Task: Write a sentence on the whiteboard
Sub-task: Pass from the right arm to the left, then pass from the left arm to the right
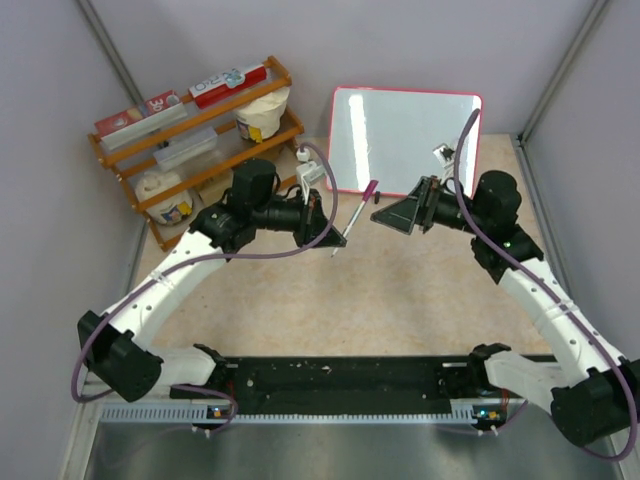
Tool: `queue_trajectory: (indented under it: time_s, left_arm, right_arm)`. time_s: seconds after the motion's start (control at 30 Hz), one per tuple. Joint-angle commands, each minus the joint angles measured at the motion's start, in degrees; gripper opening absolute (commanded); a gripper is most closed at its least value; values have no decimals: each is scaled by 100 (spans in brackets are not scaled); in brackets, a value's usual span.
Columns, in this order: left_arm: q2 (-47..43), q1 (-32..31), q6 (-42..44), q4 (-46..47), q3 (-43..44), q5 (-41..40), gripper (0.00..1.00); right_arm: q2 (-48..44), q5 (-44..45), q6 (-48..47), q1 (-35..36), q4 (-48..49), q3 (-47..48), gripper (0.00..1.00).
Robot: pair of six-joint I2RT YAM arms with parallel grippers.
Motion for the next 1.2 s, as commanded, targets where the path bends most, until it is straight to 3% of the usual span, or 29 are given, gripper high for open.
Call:
queue_trajectory:
  time_s: [0.0,0.1,0.2,0.4,0.67,1.03,1.17]
  left_arm:
    - [-103,1,597,-640,381,761,0]
    - [-94,-7,580,-676,460,937,0]
    - [-103,-7,510,-615,452,1008,0]
    - [-58,-7,562,-659,434,1254,0]
    - [-24,-7,667,-799,452,1307,0]
    - [47,-16,791,-975,408,1369,0]
    - [47,-8,843,-1019,364,1377,0]
  right_arm:
    - [74,-1141,669,50,1481,-187,98]
    - [92,-1300,609,296,1711,-188,96]
    - [162,-1248,179,621,1186,84,90]
    - [382,-1142,-51,903,928,235,67]
    - [531,-1098,2,964,937,270,51]
    - [681,-1186,248,1158,1350,269,42]
    - [707,-1274,283,1167,1421,296,34]
